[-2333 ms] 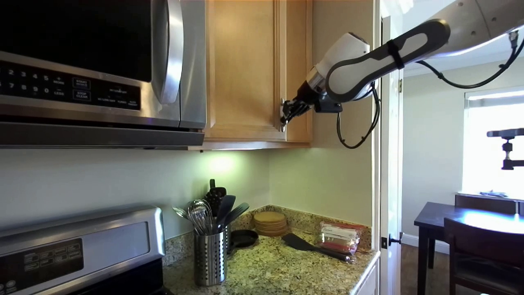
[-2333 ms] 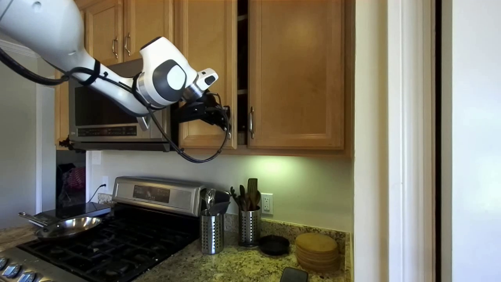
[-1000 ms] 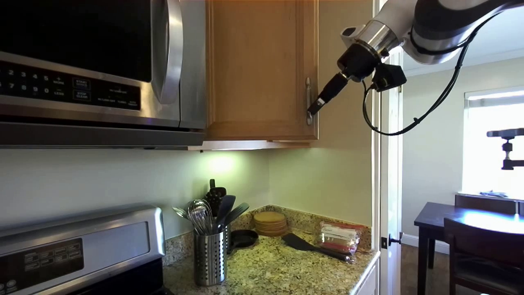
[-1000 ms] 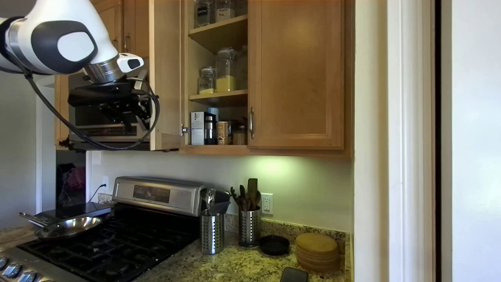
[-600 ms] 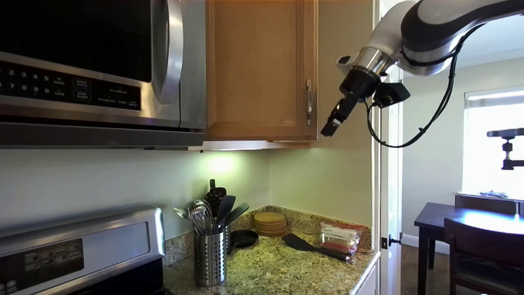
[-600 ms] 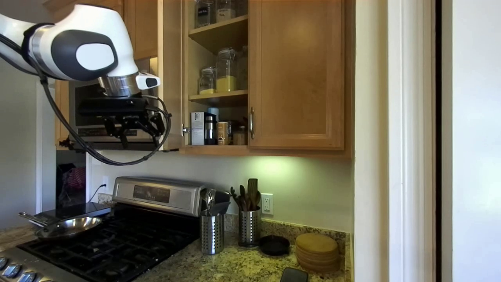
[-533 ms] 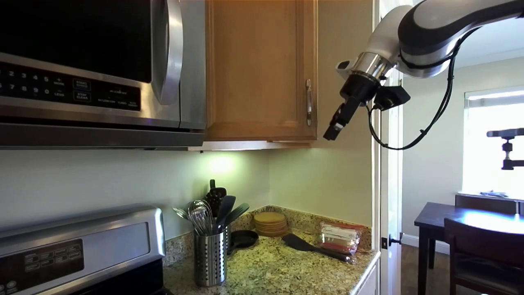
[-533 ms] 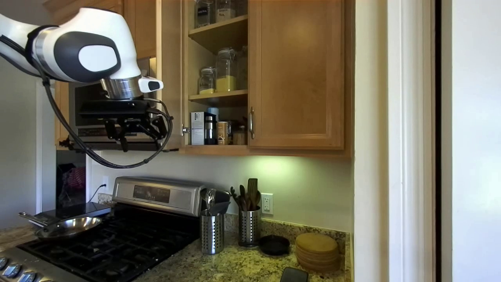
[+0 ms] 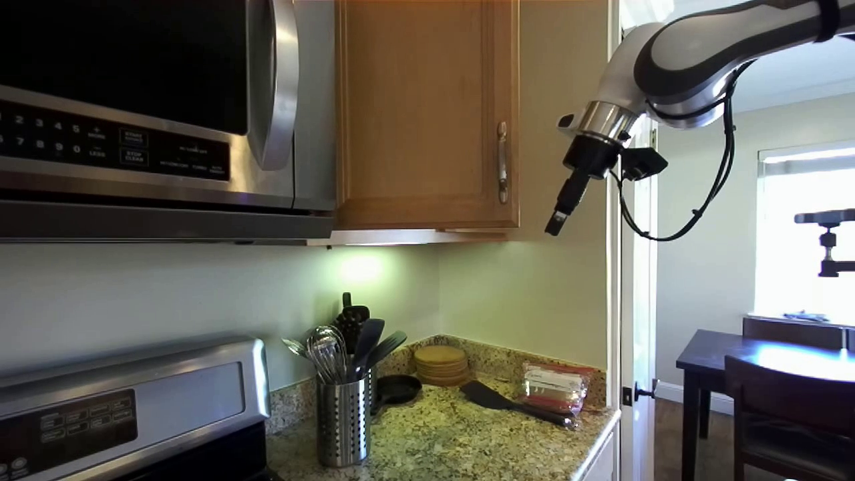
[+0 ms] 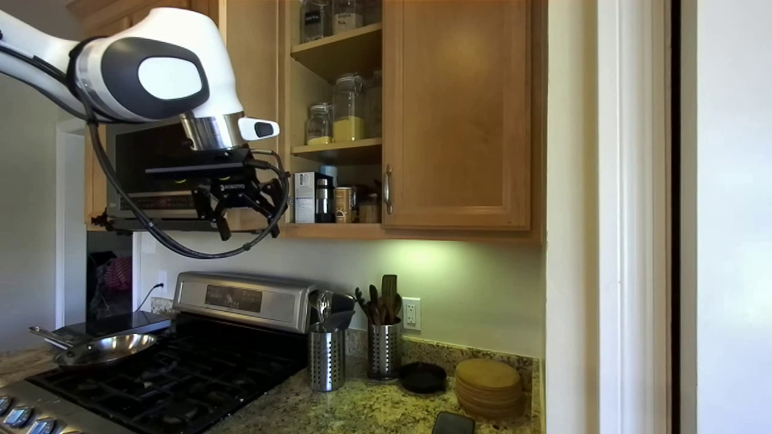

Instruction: Open the top left door of the cabinet, pick up the spice bottle and put it on the countertop.

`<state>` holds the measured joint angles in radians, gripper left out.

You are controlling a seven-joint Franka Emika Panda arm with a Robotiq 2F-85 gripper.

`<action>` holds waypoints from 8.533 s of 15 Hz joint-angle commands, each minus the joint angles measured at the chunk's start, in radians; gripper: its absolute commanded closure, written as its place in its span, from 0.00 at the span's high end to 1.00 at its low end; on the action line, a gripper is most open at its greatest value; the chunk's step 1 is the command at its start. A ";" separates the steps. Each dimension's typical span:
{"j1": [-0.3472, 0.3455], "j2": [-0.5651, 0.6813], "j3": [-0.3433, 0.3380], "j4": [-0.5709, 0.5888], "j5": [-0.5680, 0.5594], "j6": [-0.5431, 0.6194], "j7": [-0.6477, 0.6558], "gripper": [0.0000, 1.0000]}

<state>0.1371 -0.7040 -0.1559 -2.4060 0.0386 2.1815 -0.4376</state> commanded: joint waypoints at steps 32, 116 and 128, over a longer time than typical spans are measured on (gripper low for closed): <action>0.186 0.182 0.078 0.202 0.259 0.221 -0.120 0.07; -0.037 0.966 0.184 1.074 -0.184 0.343 0.567 0.27; -0.034 0.745 0.180 0.743 -0.248 0.362 0.590 0.27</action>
<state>0.0998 0.1528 0.0325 -1.5102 -0.1748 2.5355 0.1220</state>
